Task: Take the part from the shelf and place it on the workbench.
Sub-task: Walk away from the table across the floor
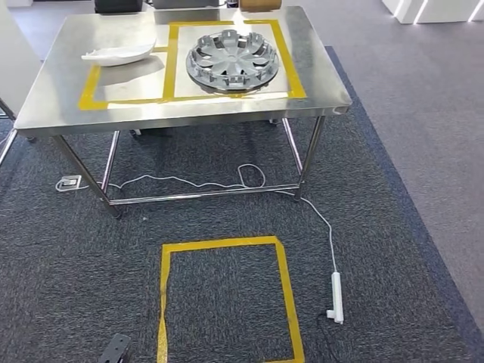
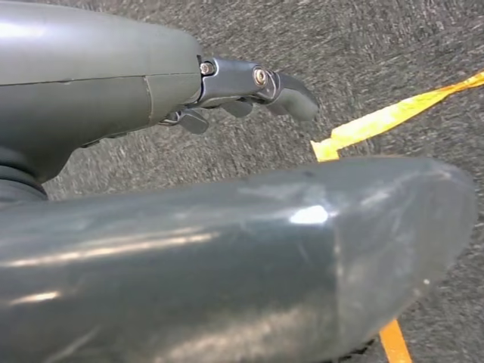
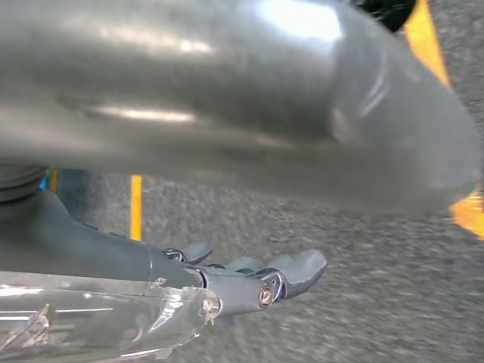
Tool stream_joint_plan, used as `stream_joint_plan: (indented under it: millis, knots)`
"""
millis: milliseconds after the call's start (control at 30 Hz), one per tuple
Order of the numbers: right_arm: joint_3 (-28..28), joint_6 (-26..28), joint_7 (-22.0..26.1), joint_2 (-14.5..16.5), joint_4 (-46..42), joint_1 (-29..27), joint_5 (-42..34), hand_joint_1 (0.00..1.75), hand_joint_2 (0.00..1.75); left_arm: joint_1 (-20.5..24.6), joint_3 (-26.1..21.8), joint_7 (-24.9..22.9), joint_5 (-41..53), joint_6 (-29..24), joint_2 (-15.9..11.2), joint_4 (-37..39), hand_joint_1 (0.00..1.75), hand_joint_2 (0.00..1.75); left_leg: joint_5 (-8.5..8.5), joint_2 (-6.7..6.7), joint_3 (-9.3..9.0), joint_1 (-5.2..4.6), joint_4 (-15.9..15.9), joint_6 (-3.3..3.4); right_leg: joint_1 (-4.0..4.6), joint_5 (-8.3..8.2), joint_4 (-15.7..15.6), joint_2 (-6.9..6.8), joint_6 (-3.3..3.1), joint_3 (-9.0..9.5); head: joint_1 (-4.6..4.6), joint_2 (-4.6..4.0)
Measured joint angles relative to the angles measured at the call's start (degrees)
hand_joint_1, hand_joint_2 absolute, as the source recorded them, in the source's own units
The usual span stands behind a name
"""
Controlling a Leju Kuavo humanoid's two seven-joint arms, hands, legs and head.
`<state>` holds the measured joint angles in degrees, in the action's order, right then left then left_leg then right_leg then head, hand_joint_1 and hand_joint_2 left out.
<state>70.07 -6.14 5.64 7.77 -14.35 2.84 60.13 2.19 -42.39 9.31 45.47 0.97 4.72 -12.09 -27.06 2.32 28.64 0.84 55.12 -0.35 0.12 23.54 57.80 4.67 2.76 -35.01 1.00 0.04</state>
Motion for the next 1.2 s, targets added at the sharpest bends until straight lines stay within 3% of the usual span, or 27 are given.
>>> stream_joint_plan:
  millis: [67,133,167,200,267,333,400,467,533,600,633,667,700,767,833,900,967,1033,1100,1133,1167,1200]
  knots:
    - [-0.1,0.2,-0.3,0.0,0.0,0.1,0.4,0.0,0.0,-0.1,0.1,-1.4,0.7,-0.5,-0.1,0.0,0.0,0.0,0.23,-1.47,0.16,-0.07,0.0,0.59,-0.03,3.38,5.7,-2.5,0.55,-2.61,-0.44,0.0]
    - [-0.1,0.6,0.1,0.0,0.1,0.4,0.7,0.0,0.0,-0.2,0.1,-2.8,0.8,-1.6,-0.3,0.0,0.0,0.0,0.33,-3.03,0.36,-0.3,0.0,0.84,-0.19,7.05,13.6,-3.96,0.92,-5.91,-0.65,0.0]
    - [-0.1,1.0,0.6,0.0,0.1,0.4,0.9,0.0,0.0,-0.3,0.1,-3.2,0.8,-2.1,-0.3,0.0,0.0,0.0,0.35,-3.76,0.42,-0.37,0.0,0.87,-0.23,7.71,15.9,-4.18,0.95,-6.66,-0.65,0.0]
    - [-0.2,1.6,1.2,0.1,0.1,0.3,1.1,0.0,0.0,-0.3,0.1,-3.5,0.7,-2.3,-0.3,0.0,0.0,0.0,0.36,-4.43,0.43,-0.39,0.0,0.88,-0.24,7.28,15.9,-4.3,0.93,-6.27,-0.66,0.0]
    - [-0.3,2.6,2.6,0.1,0.1,0.2,1.4,0.0,0.0,-0.2,0.1,-3.6,0.3,-2.1,-0.3,0.0,0.0,0.0,0.3,-5.67,0.25,-0.42,0.0,0.79,-0.18,3.96,9.4,-5.25,0.7,-2.19,-0.67,0.0]
    - [-0.5,3.1,3.2,0.2,0.1,0.5,1.5,0.0,0.0,-0.2,0.1,-3.6,0.1,-1.9,-0.2,0.0,0.0,0.0,0.16,-6.77,0.13,-0.69,0.1,0.43,0.21,1.69,1.9,-7.35,0.23,2.05,-0.67,0.0]
    - [-0.6,3.2,3.4,0.3,0.1,0.7,1.5,0.0,0.0,-0.1,0.1,-3.6,0.1,-1.8,-0.3,0.0,0.0,0.0,0.11,-7.83,0.18,-1.01,0.3,-0.03,0.58,1.57,-0.4,-7.95,-0.44,2.98,-0.61,0.0]
    - [-0.7,3.4,3.4,0.4,0.1,0.5,1.6,0.0,0.0,0.1,0.1,-3.6,0.2,-1.7,-0.3,0.0,0.0,0.0,-0.07,-8.37,0.21,-1.01,0.3,-0.62,0.49,1.32,-0.5,-6.82,-1.23,2.6,-0.57,0.0]
    - [-0.8,4.3,3.3,0.5,0.1,0.4,1.8,0.0,0.0,0.3,0.1,-3.6,0.5,-1.5,-0.3,0.0,0.0,0.0,-1.86,-6.44,1.2,-0.84,2.5,-1.25,0.21,1.0,-0.8,-5.74,-1.95,2.44,-0.51,0.0]
    - [-1.0,5.2,3.0,0.7,0.1,0.7,2.1,0.0,0.0,0.1,0.1,-3.6,1.2,-1.4,-0.3,0.0,0.0,0.0,-5.71,-3.83,4.49,-0.7,9.4,-1.56,0.05,0.75,-0.9,-4.44,-2.43,2.17,-0.41,0.0]
    - [-1.0,5.2,2.8,0.7,0.1,0.8,2.2,0.0,0.0,-0.1,0.1,-3.3,1.5,-1.4,-0.3,0.0,0.0,0.0,-7.4,-3.24,6.45,-0.67,13.4,-1.62,0.04,0.67,-0.9,-3.67,-2.55,2.02,-0.4,0.0]
    - [-1.1,4.8,2.5,0.7,0.1,0.8,2.0,0.0,0.0,-0.2,0.1,-2.5,1.5,-1.2,-0.4,0.0,0.0,0.0,-8.19,-2.96,7.92,-0.66,16.3,-1.65,0.04,0.59,-0.9,-2.88,-2.61,1.92,-0.4,0.0]
    - [-1.1,4.1,2.3,0.7,0.1,0.7,1.8,0.0,0.0,-0.3,0.1,-1.3,1.4,-0.9,-0.4,0.0,0.0,0.0,-7.77,-2.82,8.46,-0.64,17.2,-1.65,0.03,0.51,-0.9,-2.09,-2.57,1.88,-0.39,0.0]
    - [-1.1,2.2,1.8,0.7,0.1,0.6,1.3,0.0,0.0,-0.3,0.1,0.9,1.5,-0.8,-0.4,0.0,0.0,0.0,-4.01,-2.13,6.43,-0.44,12.7,-1.61,-0.06,0.35,-0.8,-0.52,-2.33,1.87,-0.42,0.0]
    - [-1.1,0.5,1.6,0.7,0.1,0.6,1.1,0.0,0.0,-0.3,0.1,1.4,2.3,-1.5,-0.4,0.0,0.0,0.0,-0.71,1.01,2.96,0.18,5.3,-1.65,-0.02,0.27,-0.2,1.08,-1.8,1.45,-0.36,0.0]
    - [-1.1,-0.2,1.3,0.6,0.1,0.7,1.1,0.0,0.0,-0.2,0.1,1.1,2.8,-2.0,-0.4,0.0,0.0,0.0,-0.22,3.28,1.53,0.49,1.9,-1.43,-0.05,0.07,0.3,2.56,-1.06,0.57,-0.27,0.01]
    - [-1.1,-0.4,1.2,0.5,0.1,0.5,1.1,0.0,0.0,-0.2,0.1,1.1,3.0,-2.1,-0.3,0.0,0.0,0.0,-0.27,2.24,1.6,0.4,1.8,-0.72,-0.28,-0.27,0.3,3.66,-0.35,-0.2,-0.26,0.01]
    - [-1.1,-0.5,1.1,0.4,0.1,0.2,1.1,0.0,0.0,-0.2,0.1,1.0,3.1,-2.1,-0.3,0.0,0.0,0.0,-0.04,0.7,1.57,0.48,1.6,0.05,-0.12,0.84,1.9,1.64,0.27,-1.28,-0.75,0.0]
    - [-1.1,-0.5,0.9,0.3,0.2,0.4,1.2,0.0,0.0,-0.3,0.1,0.1,3.5,-2.7,-0.4,0.0,0.0,0.0,0.0,-1.05,1.55,0.36,1.6,0.5,0.03,4.35,8.0,-2.21,0.79,-4.07,-1.32,0.0]
    - [-1.1,-0.5,0.7,0.3,0.2,0.5,1.3,0.0,0.0,-0.4,0.1,-0.7,3.9,-3.3,-0.4,0.0,0.0,0.0,-0.04,-2.03,1.55,0.23,1.6,0.6,-0.08,6.29,12.1,-3.39,0.99,-5.92,-1.42,0.0]
    - [-1.1,-0.4,0.5,0.3,0.2,0.7,1.4,0.0,0.0,-0.5,0.2,-1.3,4.5,-4.1,-0.4,0.0,0.0,0.0,-0.08,-2.98,1.53,0.12,1.6,0.65,-0.19,7.49,15.3,-3.96,1.11,-7.3,-1.4,0.0]
    - [-1.1,-0.4,0.1,0.3,0.2,0.7,1.3,0.0,0.0,-0.5,0.4,-1.8,5.2,-5.0,-0.4,0.0,0.0,0.0,-0.13,-3.86,1.49,0.06,1.6,0.66,-0.26,7.7,16.8,-4.24,1.15,-7.8,-1.41,0.0]
